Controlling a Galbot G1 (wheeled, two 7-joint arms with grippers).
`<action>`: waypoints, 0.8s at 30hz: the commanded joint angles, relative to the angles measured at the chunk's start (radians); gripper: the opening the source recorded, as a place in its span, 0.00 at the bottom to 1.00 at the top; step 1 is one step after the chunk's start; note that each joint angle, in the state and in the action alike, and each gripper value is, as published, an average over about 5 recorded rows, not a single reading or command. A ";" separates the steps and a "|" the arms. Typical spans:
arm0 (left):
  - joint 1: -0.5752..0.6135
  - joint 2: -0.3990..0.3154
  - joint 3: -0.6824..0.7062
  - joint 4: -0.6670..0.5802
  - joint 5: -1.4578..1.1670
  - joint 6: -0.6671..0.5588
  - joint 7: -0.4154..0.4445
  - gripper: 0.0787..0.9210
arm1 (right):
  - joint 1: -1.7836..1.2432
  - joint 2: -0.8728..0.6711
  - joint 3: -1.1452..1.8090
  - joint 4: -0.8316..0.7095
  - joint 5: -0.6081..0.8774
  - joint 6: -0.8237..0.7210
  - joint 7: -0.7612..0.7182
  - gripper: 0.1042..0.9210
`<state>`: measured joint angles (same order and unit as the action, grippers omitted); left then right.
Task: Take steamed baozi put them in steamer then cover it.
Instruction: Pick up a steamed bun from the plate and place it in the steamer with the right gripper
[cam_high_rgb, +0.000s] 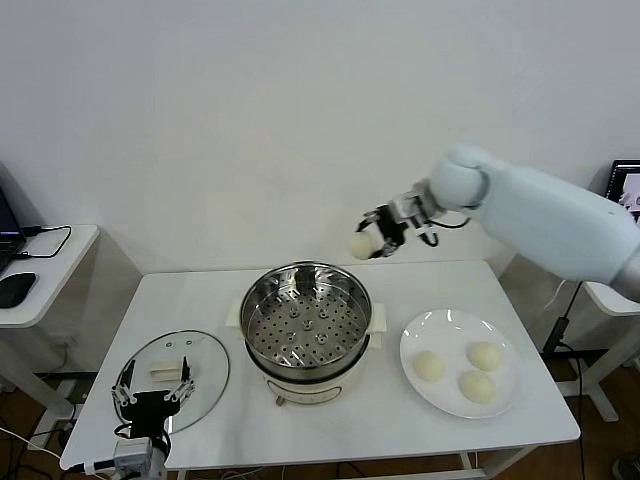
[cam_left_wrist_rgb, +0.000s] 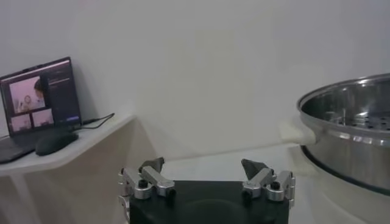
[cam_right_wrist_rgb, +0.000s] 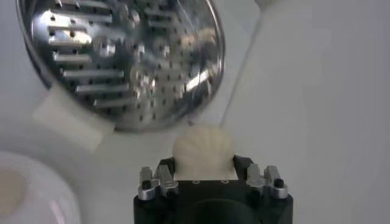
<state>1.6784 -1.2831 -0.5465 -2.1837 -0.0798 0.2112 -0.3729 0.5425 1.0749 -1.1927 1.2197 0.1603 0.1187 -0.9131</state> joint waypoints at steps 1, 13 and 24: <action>0.000 -0.010 -0.005 -0.019 0.000 0.000 0.000 0.88 | 0.037 0.211 -0.118 -0.047 -0.040 0.117 0.021 0.61; -0.006 -0.018 -0.006 -0.029 -0.002 0.002 0.001 0.88 | -0.065 0.311 -0.139 -0.219 -0.321 0.353 0.047 0.61; -0.009 -0.019 -0.004 -0.030 -0.002 0.002 0.001 0.88 | -0.125 0.338 -0.121 -0.282 -0.458 0.423 0.079 0.61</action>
<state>1.6691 -1.3023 -0.5512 -2.2097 -0.0829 0.2131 -0.3718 0.4509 1.3699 -1.3065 0.9977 -0.1785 0.4634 -0.8483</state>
